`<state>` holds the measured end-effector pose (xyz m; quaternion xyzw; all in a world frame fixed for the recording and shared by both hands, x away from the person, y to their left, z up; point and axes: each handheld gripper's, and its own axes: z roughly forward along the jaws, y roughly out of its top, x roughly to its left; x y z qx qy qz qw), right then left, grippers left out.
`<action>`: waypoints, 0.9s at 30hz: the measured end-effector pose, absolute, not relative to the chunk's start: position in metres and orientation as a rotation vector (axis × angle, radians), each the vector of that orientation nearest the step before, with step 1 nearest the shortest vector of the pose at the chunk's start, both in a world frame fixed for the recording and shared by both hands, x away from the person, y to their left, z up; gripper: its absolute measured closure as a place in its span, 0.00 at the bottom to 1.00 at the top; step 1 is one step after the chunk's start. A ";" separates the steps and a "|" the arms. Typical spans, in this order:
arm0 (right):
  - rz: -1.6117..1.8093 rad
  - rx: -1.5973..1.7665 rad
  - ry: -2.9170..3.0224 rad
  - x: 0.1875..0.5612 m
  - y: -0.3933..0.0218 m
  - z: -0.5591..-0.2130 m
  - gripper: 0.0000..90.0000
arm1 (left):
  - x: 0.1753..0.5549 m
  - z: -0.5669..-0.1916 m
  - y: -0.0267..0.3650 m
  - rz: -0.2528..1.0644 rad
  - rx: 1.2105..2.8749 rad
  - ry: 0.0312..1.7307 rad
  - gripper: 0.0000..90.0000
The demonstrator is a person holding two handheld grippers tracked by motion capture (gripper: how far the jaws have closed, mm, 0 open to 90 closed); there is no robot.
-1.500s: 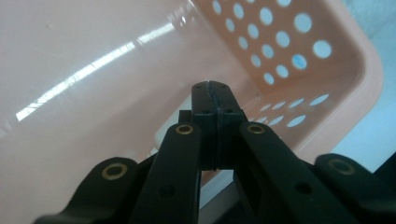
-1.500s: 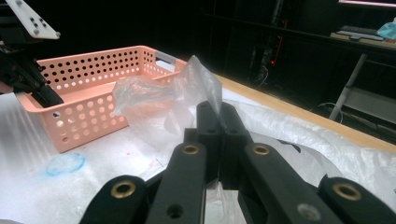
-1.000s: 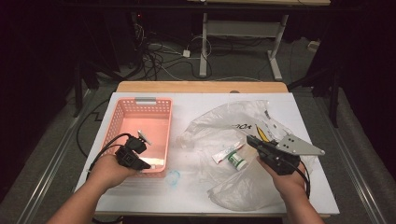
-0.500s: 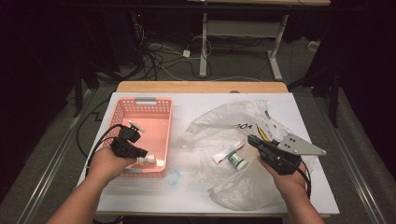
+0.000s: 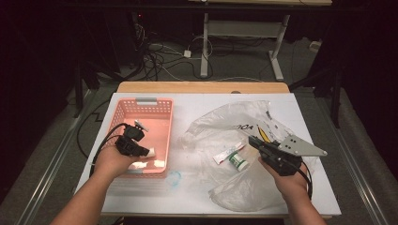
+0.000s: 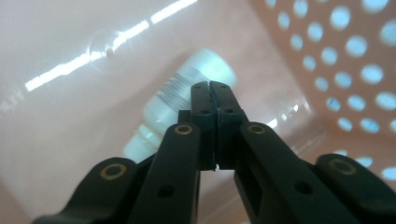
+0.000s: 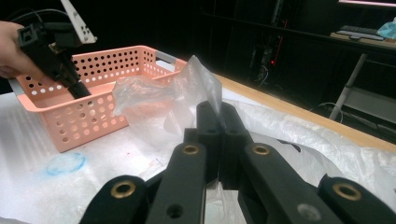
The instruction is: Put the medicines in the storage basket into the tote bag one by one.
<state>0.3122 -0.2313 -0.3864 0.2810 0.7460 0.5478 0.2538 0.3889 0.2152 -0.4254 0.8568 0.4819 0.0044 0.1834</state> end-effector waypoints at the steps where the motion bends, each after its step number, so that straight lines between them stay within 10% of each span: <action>1: 1.488 0.766 2.027 0.312 -0.231 -0.386 1.00 | 0.390 -0.424 0.216 0.025 2.407 1.355 0.90; 9: 1.487 0.761 2.034 0.312 -0.229 -0.387 1.00 | 0.417 -0.417 0.228 0.207 2.341 1.280 0.36; 27: 1.490 0.764 2.031 0.313 -0.231 -0.387 1.00 | 0.443 -0.452 0.219 -0.077 2.561 1.227 0.42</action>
